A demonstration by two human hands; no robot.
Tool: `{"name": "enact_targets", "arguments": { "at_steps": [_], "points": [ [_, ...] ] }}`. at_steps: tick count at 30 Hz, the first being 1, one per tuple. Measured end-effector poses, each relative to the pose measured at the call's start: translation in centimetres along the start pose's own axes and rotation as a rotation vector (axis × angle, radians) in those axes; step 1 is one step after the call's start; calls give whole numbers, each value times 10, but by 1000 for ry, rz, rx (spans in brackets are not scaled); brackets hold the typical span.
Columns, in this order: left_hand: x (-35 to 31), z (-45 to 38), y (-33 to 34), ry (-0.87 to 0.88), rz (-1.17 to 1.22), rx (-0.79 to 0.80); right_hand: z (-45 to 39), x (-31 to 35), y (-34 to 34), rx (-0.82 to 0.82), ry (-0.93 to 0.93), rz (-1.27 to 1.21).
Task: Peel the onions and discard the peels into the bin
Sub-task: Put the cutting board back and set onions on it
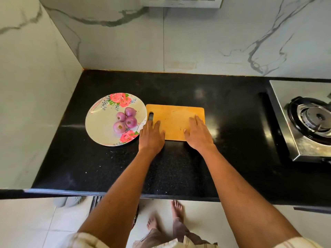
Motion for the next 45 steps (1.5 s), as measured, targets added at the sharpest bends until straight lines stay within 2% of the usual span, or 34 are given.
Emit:
{"name": "enact_targets", "arguments": {
  "at_steps": [4, 9, 14, 19, 25, 30, 39, 45],
  "points": [
    [9, -9, -45, 45, 103, -132, -12, 46, -20, -34, -84, -54],
    [76, -14, -101, -121, 165, -229, -26, 146, -37, 6, -312, -173],
    [138, -9, -103, -237, 248, -95, -37, 218, -12, 178, -455, -106],
    [150, -1, -74, -221, 316, 29, -36, 232, 22, 228, -494, 38],
    [141, 0, -72, -188, 408, -82, -38, 222, 22, 143, -462, -110],
    [111, -15, -99, -115, 423, -163, -50, 188, -13, 35, -383, -237],
    [-19, -51, -41, 101, 453, 32, -41, 26, -48, -66, -59, -177],
    [-49, -63, -14, 157, 439, 62, -35, -3, -46, -128, -34, -200]
  ]
}}
Point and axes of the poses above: each hand's wrist, its own z-axis away from the middle knuckle, its own y-axis out of the palm, x = y × z, the point moved 10 cm from there along -z, towards the middle knuckle, and after that the axes turned 6 degrees about z, right-handed, at the moved point
